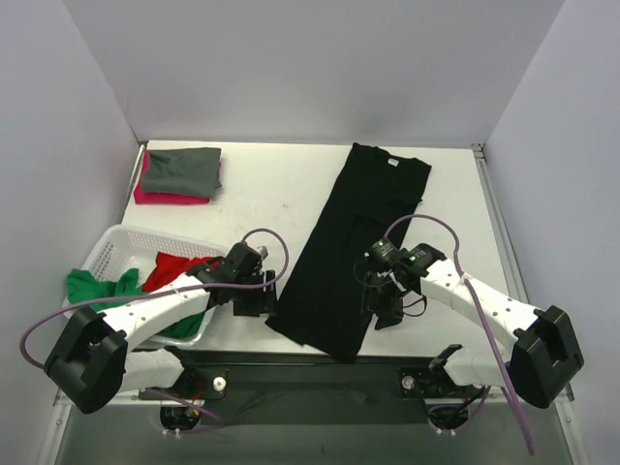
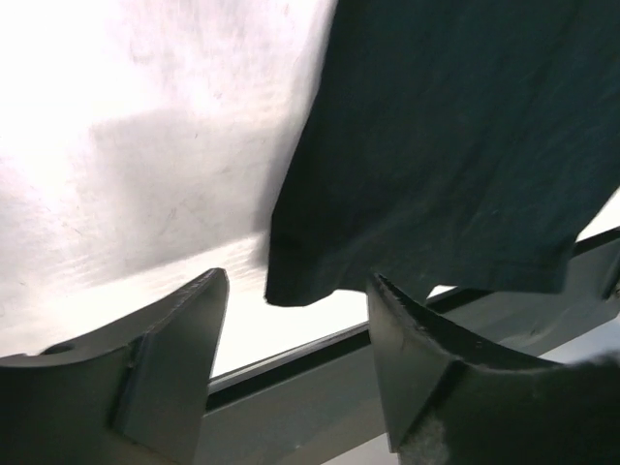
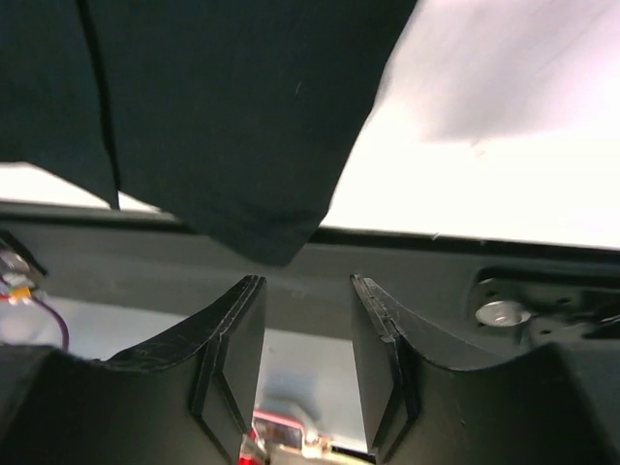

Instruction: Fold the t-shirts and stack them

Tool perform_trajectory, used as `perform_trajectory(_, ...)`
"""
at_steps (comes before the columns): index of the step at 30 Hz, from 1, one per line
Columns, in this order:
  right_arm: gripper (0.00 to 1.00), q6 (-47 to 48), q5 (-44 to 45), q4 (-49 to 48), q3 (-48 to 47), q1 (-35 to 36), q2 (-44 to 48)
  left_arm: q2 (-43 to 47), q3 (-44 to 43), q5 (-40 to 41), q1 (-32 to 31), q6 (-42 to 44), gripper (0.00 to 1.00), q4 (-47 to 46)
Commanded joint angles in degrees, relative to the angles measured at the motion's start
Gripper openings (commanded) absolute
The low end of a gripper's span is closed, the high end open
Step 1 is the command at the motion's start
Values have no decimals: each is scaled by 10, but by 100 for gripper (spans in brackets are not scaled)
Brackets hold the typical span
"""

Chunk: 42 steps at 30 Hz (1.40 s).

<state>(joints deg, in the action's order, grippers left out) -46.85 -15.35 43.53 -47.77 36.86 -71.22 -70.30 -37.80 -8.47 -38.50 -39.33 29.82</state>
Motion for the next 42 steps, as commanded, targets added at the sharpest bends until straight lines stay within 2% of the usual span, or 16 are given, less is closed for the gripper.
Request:
perform_trajectory(1,40,-57,-27,-4,27,39,9,-8,9,-27,3,10,68,-28)
perform_trajectory(12,43,-114,-80,-97,117,110,-3,-4,34,-43,4,-4,67,-42)
perform_trajectory(22,43,-129,-67,-152,123,143,-69,24,56,-44,3,-17,67,-41)
perform_trajectory(30,41,-143,-58,-167,143,149,-85,27,62,-45,2,-22,67,-42)
perform_trajectory(33,39,-146,-57,-167,149,150,-85,19,62,-47,3,-22,67,-51)
perform_trajectory(38,29,-141,-50,-166,147,149,-92,-1,58,-56,2,-22,66,-64)
perform_trajectory(42,21,-128,-55,-167,138,148,-109,-9,57,-55,3,-21,59,-68)
